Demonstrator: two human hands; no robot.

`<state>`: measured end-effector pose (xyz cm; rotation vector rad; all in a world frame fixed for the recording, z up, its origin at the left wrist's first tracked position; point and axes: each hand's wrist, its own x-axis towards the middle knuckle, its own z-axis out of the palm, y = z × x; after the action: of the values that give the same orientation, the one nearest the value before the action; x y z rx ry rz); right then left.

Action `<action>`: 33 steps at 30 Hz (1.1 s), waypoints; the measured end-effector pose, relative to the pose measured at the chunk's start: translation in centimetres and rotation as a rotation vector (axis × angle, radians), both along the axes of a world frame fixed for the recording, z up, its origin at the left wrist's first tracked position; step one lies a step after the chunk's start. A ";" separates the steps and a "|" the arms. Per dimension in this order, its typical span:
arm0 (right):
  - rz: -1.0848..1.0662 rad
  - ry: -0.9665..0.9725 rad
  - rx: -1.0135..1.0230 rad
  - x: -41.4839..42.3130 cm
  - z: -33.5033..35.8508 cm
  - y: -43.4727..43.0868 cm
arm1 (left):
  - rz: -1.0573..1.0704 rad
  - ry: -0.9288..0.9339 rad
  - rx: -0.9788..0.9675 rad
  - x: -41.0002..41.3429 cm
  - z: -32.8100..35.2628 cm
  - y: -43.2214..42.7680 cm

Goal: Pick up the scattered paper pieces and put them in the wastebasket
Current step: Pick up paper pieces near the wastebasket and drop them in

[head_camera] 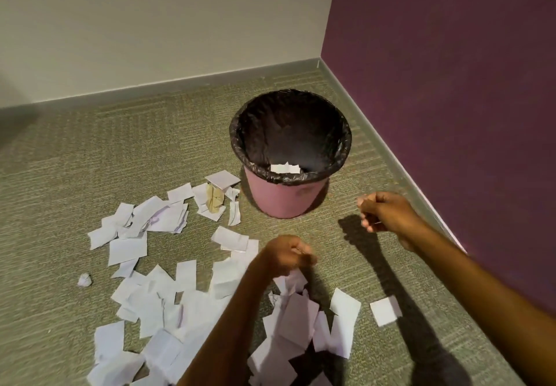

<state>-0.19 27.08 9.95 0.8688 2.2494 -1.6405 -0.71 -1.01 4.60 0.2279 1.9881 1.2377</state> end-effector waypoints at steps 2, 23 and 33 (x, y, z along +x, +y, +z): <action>0.018 -0.158 0.136 3.0 -5.8 0.2 | 0.010 0.276 -0.259 1.2 -5.7 0.2; -0.152 -0.196 0.668 15.3 -17.0 -6.5 | 0.025 0.485 -0.598 3.1 -11.1 0.8; -0.116 -0.054 0.523 15.0 -17.0 -7.2 | 0.050 0.549 -0.554 1.6 -11.1 -0.3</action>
<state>14.82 19.92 -7.06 1.1583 2.6775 -1.0522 0.87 -1.27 -6.47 0.2563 2.7375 0.6397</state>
